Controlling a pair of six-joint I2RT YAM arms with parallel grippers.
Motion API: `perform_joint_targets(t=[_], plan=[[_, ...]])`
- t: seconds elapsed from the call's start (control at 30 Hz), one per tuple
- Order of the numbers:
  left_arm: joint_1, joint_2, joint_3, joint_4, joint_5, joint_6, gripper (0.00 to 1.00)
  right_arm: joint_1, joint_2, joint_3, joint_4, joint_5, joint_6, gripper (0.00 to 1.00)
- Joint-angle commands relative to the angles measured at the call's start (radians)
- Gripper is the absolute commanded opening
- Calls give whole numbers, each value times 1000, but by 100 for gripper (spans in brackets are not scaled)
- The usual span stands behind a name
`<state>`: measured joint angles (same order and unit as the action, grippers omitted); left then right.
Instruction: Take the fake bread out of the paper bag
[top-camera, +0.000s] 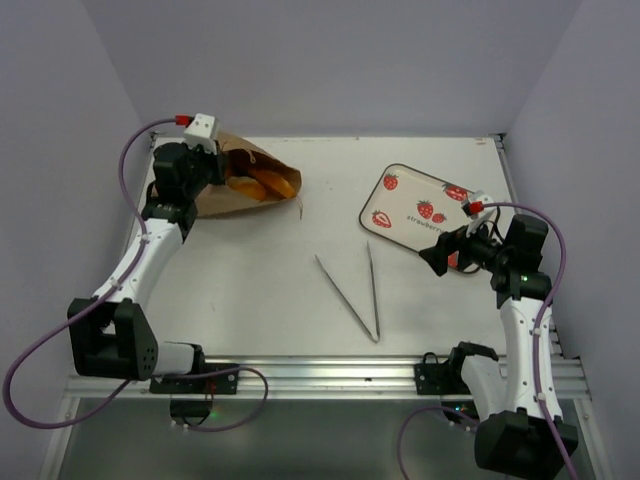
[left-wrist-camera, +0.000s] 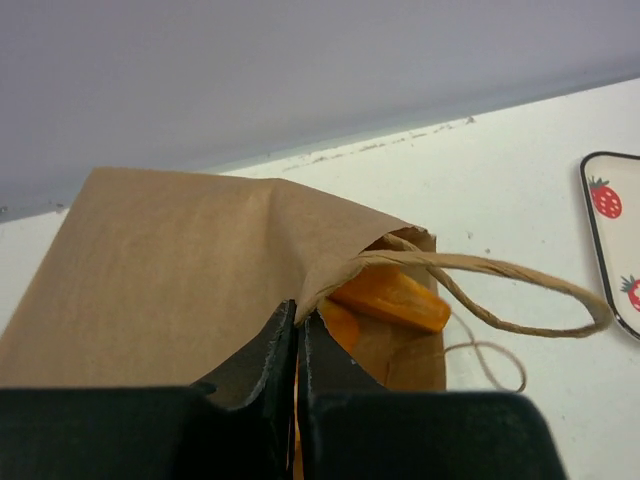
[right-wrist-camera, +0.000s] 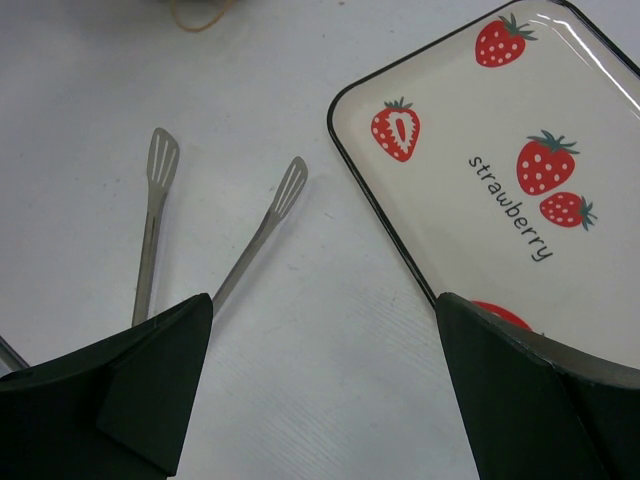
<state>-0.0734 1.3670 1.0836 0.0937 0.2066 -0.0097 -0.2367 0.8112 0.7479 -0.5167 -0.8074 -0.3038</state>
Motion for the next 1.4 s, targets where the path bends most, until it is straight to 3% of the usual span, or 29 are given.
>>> perform_joint_targets(t=[0.0,0.07,0.17,0.2,0.23,0.33,0.53,0.6,0.7,0.93,1.1,1.2,1.37], plan=[[0,-83,-68,83,39,-26,8,-1,-3,33,4,-35,5,99],[0,-117,-119,81,37,-26,15,-1,-1,33,4,-39,5,99],[0,-161,-157,64,40,-33,45,-3,2,33,3,-44,2,99],[0,-172,-163,60,46,-42,65,-3,3,33,0,-45,-1,99],[0,-183,-169,57,48,-47,73,-1,5,33,-2,-46,-4,99],[0,-250,-188,26,54,-65,86,-1,22,37,-22,-70,-46,99],[1,-362,-182,-74,-7,-90,89,34,147,169,-242,-147,-226,99],[0,-436,-191,-92,-32,-95,90,88,192,238,-336,-63,-287,99],[0,-548,-246,-166,-81,-99,90,315,258,341,-396,143,-308,99],[0,-840,-473,-216,-111,-108,90,745,351,248,-286,511,-137,99],[0,-936,-551,-229,-124,-115,90,986,411,174,-142,646,21,99],[0,-942,-550,-232,-128,-116,90,1022,421,156,-92,737,101,99],[0,-907,-542,-241,-124,-108,90,1050,444,189,-111,757,215,99]])
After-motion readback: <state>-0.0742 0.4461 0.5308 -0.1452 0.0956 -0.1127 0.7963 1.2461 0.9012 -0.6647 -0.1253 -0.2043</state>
